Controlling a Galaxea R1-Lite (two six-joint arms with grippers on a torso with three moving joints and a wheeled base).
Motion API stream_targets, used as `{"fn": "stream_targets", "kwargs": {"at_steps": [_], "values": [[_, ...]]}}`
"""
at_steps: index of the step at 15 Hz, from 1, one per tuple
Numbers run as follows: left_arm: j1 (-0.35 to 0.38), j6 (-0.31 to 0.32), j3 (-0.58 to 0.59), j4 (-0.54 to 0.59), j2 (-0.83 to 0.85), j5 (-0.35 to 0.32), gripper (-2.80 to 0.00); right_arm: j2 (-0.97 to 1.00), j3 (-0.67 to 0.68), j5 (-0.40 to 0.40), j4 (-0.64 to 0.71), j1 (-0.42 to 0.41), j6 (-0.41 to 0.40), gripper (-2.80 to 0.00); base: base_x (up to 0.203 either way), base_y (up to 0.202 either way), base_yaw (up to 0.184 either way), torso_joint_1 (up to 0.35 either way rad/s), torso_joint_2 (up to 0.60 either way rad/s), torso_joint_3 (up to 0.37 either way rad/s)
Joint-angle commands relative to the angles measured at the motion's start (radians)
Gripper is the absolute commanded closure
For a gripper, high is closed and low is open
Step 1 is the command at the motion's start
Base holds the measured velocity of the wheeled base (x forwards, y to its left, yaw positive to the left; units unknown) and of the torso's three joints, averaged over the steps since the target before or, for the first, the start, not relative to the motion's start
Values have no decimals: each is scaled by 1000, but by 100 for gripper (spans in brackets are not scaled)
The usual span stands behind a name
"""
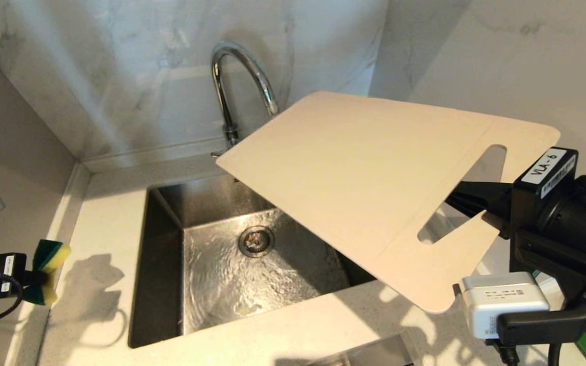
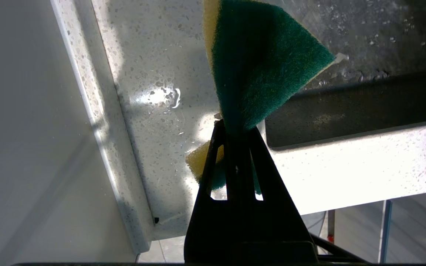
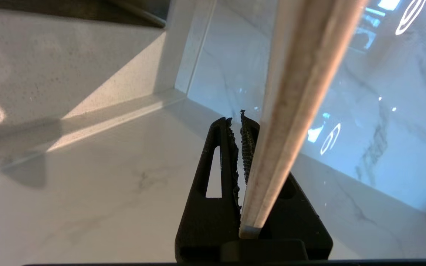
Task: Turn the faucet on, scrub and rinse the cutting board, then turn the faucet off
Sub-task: Put down the cutting board
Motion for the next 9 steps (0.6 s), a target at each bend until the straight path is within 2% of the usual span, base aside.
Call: {"fn": "stream_targets", "kwargs": {"at_steps": [1, 4, 7, 9], "values": [[0, -1, 1, 1, -1, -1, 0, 5, 1, -4, -23, 2, -16, 0, 0, 0, 0, 0, 0, 0], [-1, -2, 1, 1, -4, -2, 0, 9, 4, -75, -85, 55, -23, 0, 0, 0, 0, 0, 0, 0], [-1, -2, 1, 1, -9, -6, 0, 19, 23, -216, -152, 185, -20, 0, 0, 0, 0, 0, 0, 0], [0, -7, 3, 1, -13, -21, 0, 76, 31, -294, -246, 269, -9, 0, 0, 0, 0, 0, 0, 0]]}}
